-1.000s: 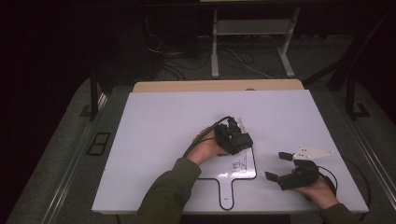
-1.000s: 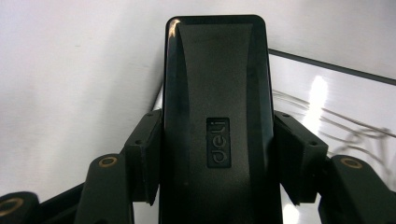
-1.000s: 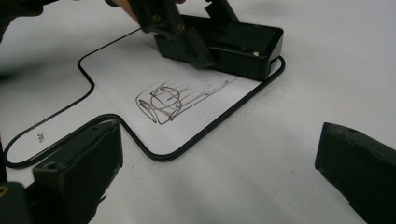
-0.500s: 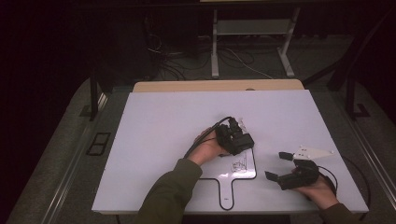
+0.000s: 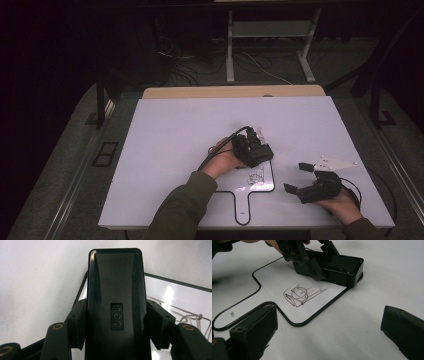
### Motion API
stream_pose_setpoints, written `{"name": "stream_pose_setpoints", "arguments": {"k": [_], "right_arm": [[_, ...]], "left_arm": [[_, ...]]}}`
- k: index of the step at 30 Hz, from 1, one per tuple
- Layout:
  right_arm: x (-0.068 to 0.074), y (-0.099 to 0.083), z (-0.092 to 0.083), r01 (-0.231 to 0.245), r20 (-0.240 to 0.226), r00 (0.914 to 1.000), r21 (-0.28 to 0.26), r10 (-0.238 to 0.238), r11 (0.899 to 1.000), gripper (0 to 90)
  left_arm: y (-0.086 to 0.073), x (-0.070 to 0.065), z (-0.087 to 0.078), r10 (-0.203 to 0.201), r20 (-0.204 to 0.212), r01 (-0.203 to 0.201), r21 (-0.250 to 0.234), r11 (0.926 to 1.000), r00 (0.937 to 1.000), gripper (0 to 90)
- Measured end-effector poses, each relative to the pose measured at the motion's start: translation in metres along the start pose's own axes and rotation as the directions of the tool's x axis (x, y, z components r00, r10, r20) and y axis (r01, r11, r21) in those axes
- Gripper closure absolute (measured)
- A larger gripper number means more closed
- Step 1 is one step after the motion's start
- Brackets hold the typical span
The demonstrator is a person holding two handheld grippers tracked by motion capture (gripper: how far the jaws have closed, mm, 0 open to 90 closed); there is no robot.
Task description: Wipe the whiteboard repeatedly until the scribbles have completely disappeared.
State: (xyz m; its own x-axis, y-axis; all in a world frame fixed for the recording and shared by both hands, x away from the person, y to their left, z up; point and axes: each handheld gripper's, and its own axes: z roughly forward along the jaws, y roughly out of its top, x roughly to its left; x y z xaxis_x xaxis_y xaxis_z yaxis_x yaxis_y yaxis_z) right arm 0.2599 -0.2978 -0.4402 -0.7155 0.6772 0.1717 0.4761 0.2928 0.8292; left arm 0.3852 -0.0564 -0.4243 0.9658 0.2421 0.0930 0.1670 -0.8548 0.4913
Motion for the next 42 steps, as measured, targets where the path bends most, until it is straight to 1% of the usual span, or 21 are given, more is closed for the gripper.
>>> {"name": "stream_pose_setpoints", "arguments": {"k": [2, 4, 6, 8, 9, 13, 16, 17, 20, 22, 25, 27, 29, 30, 32, 34, 36, 38, 39, 40, 42], "right_arm": [[0.0, 0.0, 0.0, -0.001, 0.0, 1.0, 0.001, 0.001, 1.0, 0.0], [0.0, 0.0, 0.0, 0.002, -0.001, 1.0, 0.001, -0.002, 1.0, 0.0], [0.0, 0.0, 0.0, 0.002, 0.0, 1.0, 0.0, -0.002, 1.0, 0.0], [0.0, 0.0, 0.0, 0.004, 0.002, 1.0, -0.002, -0.004, 1.0, 0.0], [0.0, 0.0, 0.0, 0.005, 0.002, 1.0, -0.002, -0.005, 1.0, 0.0], [0.0, 0.0, 0.0, 0.002, 0.004, 1.0, -0.001, -0.002, 1.0, 0.0], [0.001, 0.0, 0.0, -0.002, 0.005, 1.0, -0.001, 0.002, 1.0, 0.0], [0.0, 0.0, 0.0, -0.001, 0.005, 1.0, -0.001, 0.001, 1.0, 0.0], [0.001, 0.0, 0.0, 0.001, 0.003, 1.0, -0.001, -0.001, 1.0, 0.0], [0.001, 0.0, 0.0, 0.004, 0.004, 1.0, -0.001, -0.004, 1.0, 0.0], [0.001, 0.0, 0.0, -0.001, 0.005, 1.0, -0.001, 0.001, 1.0, 0.0], [0.001, 0.0, -0.001, -0.002, 0.005, 1.0, -0.002, 0.002, 1.0, 0.0], [0.001, 0.0, -0.001, -0.002, 0.009, 1.0, -0.001, 0.002, 1.0, 0.0], [0.0, 0.0, -0.001, 0.0, 0.01, 1.0, -0.001, 0.0, 1.0, 0.0], [0.0, 0.0, 0.0, 0.001, 0.01, 0.9999, 0.0, -0.001, 1.0, 0.0], [0.001, 0.0, -0.001, 0.005, 0.009, 0.9999, 0.001, -0.005, 1.0, 0.0], [0.001, 0.0, -0.001, 0.002, 0.011, 0.9999, -0.002, -0.002, 1.0, 0.0], [0.0, 0.0, 0.0, 0.001, 0.012, 0.9999, -0.003, -0.001, 1.0, 0.0], [0.0, 0.0, -0.001, 0.002, 0.011, 0.9999, 0.0, -0.002, 1.0, 0.0], [0.0, 0.0, -0.001, 0.002, 0.011, 0.9999, -0.001, -0.002, 1.0, 0.0], [0.0, 0.0, -0.001, 0.001, 0.011, 0.9999, -0.003, -0.001, 1.0, 0.0]], "left_arm": [[-0.001, -0.005, 0.0, -0.008, 0.016, 0.008, -0.013, 0.9999, 0.9998, 39.8], [-0.002, -0.008, -0.001, 0.014, 0.025, -0.014, -0.008, 0.9999, 0.9996, 39.8], [-0.003, -0.013, -0.002, 0.013, 0.035, -0.012, -0.017, 0.9998, 0.9993, 39.8], [-0.003, -0.018, -0.003, 0.03, 0.043, -0.029, -0.017, 0.9994, 0.9986, 39.8], [-0.004, -0.021, -0.003, 0.024, 0.049, -0.023, -0.022, 0.9995, 0.9985, 39.8], [-0.008, -0.032, -0.006, 0.04, 0.062, -0.038, -0.03, 0.9988, 0.9973, 39.9], [-0.011, -0.04, -0.009, 0.039, 0.071, -0.037, -0.037, 0.9986, 0.9967, 39.9], [-0.012, -0.043, -0.009, 0.031, 0.077, -0.028, -0.039, 0.9989, 0.9965, 39.9], [-0.015, -0.051, -0.011, 0.032, 0.092, -0.028, -0.045, 0.9986, 0.9952, 39.9], [-0.016, -0.057, -0.012, 0.043, 0.1, -0.039, -0.046, 0.9982, 0.9941, 39.9], [-0.018, -0.062, -0.014, 0.039, 0.111, -0.034, -0.048, 0.9983, 0.993, 39.9], [-0.019, -0.062, -0.014, 0.043, 0.112, -0.038, -0.048, 0.9981, 0.9928, 39.9], [-0.018, -0.06, -0.013, 0.034, 0.092, -0.029, -0.058, 0.9979, 0.9952, 39.9], [-0.018, -0.057, -0.013, 0.031, 0.095, -0.026, -0.055, 0.9981, 0.995, 39.9], [-0.016, -0.052, -0.011, 0.026, 0.071, -0.022, -0.047, 0.9986, 0.9972, 39.9], [-0.013, -0.045, -0.009, 0.01, 0.045, -0.008, -0.049, 0.9988, 0.9989, 39.9], [-0.012, -0.039, -0.008, 0.027, 0.021, -0.026, -0.045, 0.9987, 0.9994, 39.9], [-0.011, -0.039, -0.008, 0.022, 0.027, -0.02, -0.043, 0.9989, 0.9994, 39.9], [-0.012, -0.04, -0.009, 0.02, 0.046, -0.018, -0.036, 0.9992, 0.9988, 39.9], [-0.013, -0.044, -0.009, 0.001, 0.073, 0.003, -0.045, 0.999, 0.9974, 39.9], [-0.013, -0.051, -0.009, 0.006, 0.091, -0.001, -0.055, 0.9985, 0.9958, 39.9]]}}
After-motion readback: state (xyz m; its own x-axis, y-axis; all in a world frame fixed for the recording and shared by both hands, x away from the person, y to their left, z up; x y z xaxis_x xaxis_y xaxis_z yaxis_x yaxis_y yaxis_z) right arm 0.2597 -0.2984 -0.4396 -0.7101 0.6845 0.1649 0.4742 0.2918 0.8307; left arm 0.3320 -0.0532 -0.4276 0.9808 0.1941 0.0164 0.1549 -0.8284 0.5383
